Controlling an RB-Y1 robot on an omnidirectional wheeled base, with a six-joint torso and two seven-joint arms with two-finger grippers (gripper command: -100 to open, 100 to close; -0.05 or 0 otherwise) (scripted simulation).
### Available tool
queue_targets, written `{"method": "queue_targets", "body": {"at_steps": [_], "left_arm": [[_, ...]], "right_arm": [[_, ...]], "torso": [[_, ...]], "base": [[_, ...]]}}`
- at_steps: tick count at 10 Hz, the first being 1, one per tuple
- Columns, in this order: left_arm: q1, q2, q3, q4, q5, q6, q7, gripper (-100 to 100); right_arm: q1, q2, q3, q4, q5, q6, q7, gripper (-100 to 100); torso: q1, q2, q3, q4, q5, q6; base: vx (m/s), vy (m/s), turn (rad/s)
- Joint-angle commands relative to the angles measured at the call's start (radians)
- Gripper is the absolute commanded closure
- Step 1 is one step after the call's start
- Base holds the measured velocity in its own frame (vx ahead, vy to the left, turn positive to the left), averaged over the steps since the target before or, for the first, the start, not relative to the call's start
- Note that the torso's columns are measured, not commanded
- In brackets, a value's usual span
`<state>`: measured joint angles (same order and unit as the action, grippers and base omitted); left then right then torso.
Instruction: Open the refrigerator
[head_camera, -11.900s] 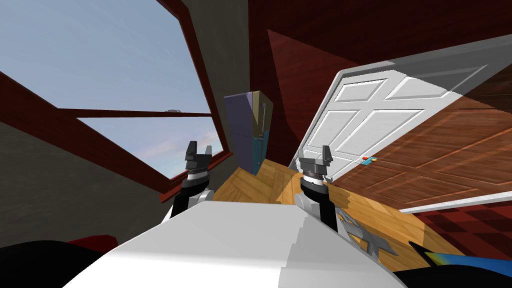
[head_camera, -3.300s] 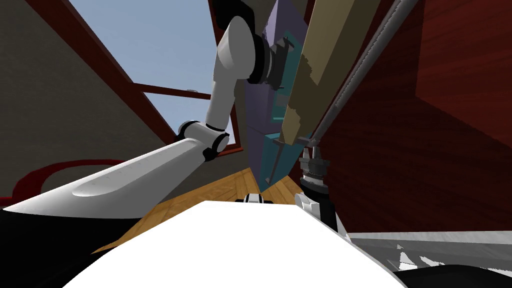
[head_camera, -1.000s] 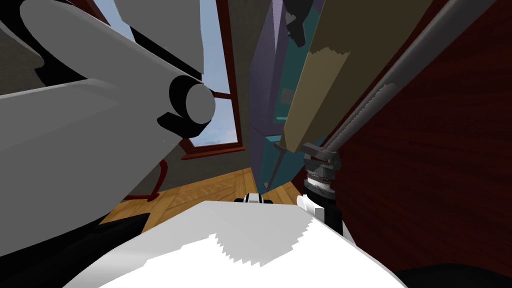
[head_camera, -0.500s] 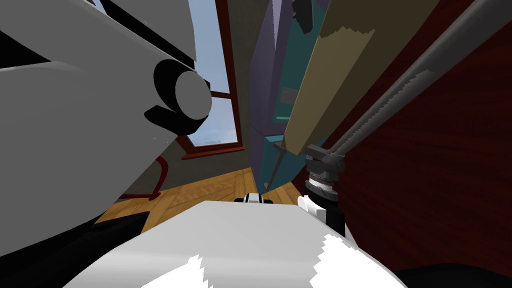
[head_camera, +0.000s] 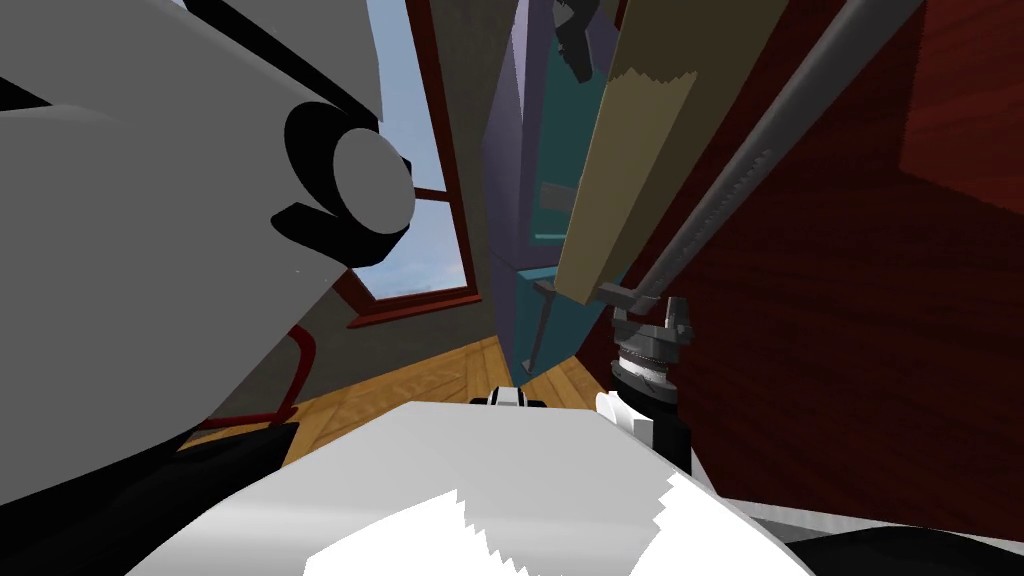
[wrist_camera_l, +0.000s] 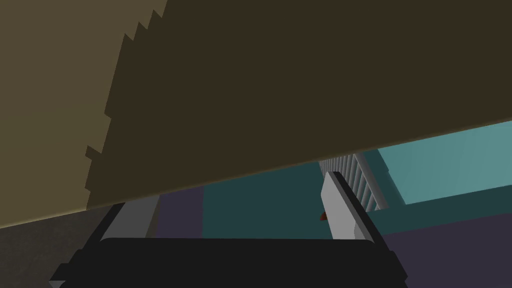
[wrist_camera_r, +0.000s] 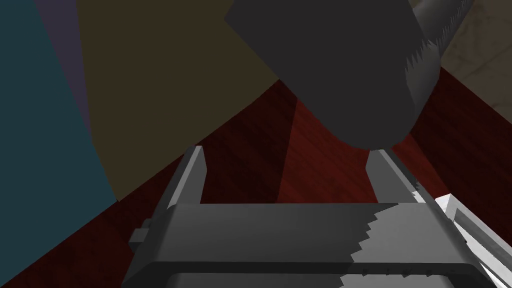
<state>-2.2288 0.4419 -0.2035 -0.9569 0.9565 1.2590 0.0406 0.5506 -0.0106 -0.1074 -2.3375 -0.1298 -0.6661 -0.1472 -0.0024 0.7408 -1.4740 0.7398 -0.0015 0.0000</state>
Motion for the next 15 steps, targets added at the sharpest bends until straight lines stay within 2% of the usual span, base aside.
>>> {"method": "queue_targets", "body": {"at_steps": [1,2,5,6,7,8,10,12,13,14,15], "left_arm": [[-0.01,0.014,0.0,0.076,-0.015,-0.026,-0.049,-100],[-0.01,0.014,0.0,0.087,-0.015,-0.026,-0.049,-100],[-0.014,0.059,0.0,0.226,-0.055,-0.075,-0.151,-100],[-0.014,0.059,0.0,0.232,-0.055,-0.075,-0.151,-100],[-0.015,0.074,0.0,0.269,-0.069,-0.091,-0.185,-100],[-0.015,0.074,0.0,0.286,-0.069,-0.091,-0.185,-100],[-0.018,0.104,0.001,0.359,-0.095,-0.124,-0.254,-100],[-0.018,0.104,0.001,0.374,-0.095,-0.124,-0.254,-100],[-0.019,0.118,0.001,0.414,-0.109,-0.14,-0.288,-100],[-0.035,0.106,0.002,0.431,-0.1,-0.142,-0.284,-100],[-0.018,0.104,0.001,0.389,-0.095,-0.124,-0.254,100]], "right_arm": [[0.0,0.0,0.0,0.0,0.0,0.0,0.0,0],[0.0,0.0,0.0,0.0,0.0,0.0,0.0,0],[0.0,0.0,0.0,0.0,0.0,0.0,0.0,0],[0.0,0.0,0.0,0.0,0.0,0.0,0.0,0],[0.0,0.0,0.0,0.0,0.0,0.0,0.0,0],[0.0,0.0,0.0,0.0,0.0,0.0,0.0,0],[0.0,0.0,0.0,0.0,0.0,0.0,0.0,0],[0.0,0.0,0.0,0.0,0.0,0.0,0.0,0],[0.0,0.0,0.0,0.0,0.0,0.0,0.0,0],[0.0,0.0,0.0,0.0,0.0,0.0,0.0,0],[0.0,0.0,0.0,0.0,0.0,0.0,0.0,0]], "torso": [[0.002,-0.005,-0.003,-0.002,0.001,0.0],[0.003,-0.006,-0.005,-0.003,0.002,0.001],[0.002,0.0,0.0,-0.001,0.001,0.0],[0.002,0.0,0.0,-0.001,0.001,0.0],[0.003,-0.002,-0.001,-0.001,0.001,-0.001],[0.003,-0.004,-0.003,-0.002,0.002,0.0],[0.001,-0.005,-0.004,-0.003,0.001,0.001],[0.003,-0.002,-0.001,-0.001,0.002,-0.001],[0.004,-0.004,-0.003,-0.002,0.002,0.0],[0.003,-0.003,-0.003,-0.002,0.002,0.001],[0.003,-0.004,-0.003,-0.002,0.002,-0.001]], "base": [[-0.039,-0.003,-0.28],[-0.045,0.008,-0.141],[-0.101,0.007,-0.349],[-0.087,0.007,-0.128],[-0.074,0.01,-0.219],[-0.055,0.005,-0.137],[-0.075,-0.016,-0.352],[-0.059,-0.009,-0.04],[-0.052,0.001,-0.24],[-0.033,0.003,-0.067],[0.024,0.009,0.243]]}}
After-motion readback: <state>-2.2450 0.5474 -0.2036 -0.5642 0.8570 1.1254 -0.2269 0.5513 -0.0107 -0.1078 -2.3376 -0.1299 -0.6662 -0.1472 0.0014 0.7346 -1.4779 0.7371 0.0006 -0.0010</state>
